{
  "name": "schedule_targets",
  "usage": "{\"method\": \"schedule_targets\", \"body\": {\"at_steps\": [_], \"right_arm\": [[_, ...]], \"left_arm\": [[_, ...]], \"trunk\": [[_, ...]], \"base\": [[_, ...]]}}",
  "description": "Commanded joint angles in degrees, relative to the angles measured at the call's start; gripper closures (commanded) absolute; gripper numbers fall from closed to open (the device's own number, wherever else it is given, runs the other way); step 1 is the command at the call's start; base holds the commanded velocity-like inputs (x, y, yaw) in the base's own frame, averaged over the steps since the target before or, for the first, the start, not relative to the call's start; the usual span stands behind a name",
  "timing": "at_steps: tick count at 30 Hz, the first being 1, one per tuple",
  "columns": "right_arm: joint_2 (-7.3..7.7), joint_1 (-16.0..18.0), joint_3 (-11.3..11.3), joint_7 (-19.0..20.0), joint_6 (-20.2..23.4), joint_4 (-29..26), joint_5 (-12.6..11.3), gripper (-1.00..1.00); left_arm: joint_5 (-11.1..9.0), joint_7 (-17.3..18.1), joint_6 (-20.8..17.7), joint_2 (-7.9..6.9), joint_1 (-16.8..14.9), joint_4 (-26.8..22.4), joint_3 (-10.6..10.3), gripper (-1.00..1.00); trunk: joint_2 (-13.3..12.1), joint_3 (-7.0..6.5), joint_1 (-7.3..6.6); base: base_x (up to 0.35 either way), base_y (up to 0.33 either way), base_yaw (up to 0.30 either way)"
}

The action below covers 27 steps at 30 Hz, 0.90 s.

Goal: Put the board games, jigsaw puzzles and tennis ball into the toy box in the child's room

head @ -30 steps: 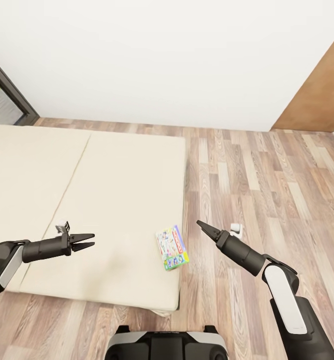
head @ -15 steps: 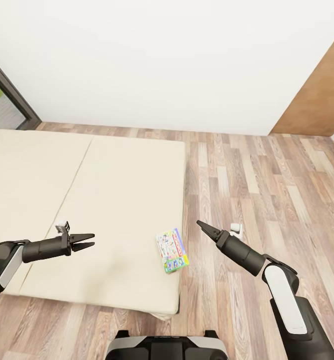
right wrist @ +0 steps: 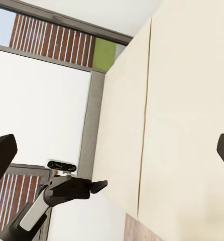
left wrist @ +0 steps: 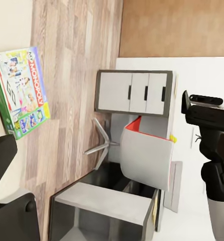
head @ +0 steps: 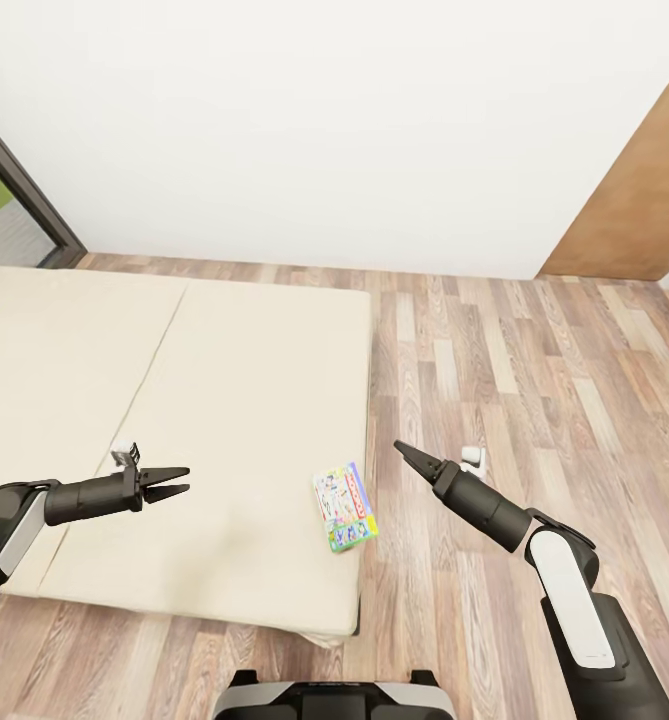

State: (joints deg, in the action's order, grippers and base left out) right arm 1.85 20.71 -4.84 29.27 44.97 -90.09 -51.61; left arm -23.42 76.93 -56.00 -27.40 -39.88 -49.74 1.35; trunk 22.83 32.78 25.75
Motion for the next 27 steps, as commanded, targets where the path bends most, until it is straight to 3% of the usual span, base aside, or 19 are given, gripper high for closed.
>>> {"method": "schedule_targets", "body": {"at_steps": [1, 27], "right_arm": [[-0.01, 0.04, -0.08, 0.09, 0.38, -0.01, -0.10, -1.00], [-0.01, 0.04, -0.08, 0.09, 0.29, -0.02, -0.07, -1.00]], "left_arm": [[-0.19, 0.06, -0.52, -0.02, -0.02, 0.00, -0.03, -1.00], [-0.16, 0.06, -0.52, -0.02, -0.02, 0.00, -0.03, -1.00]], "trunk": [[0.09, -0.03, 0.03], [0.09, -2.47, 0.03]], "base": [[0.000, 0.000, 0.000], [0.000, 0.000, 0.000]]}}
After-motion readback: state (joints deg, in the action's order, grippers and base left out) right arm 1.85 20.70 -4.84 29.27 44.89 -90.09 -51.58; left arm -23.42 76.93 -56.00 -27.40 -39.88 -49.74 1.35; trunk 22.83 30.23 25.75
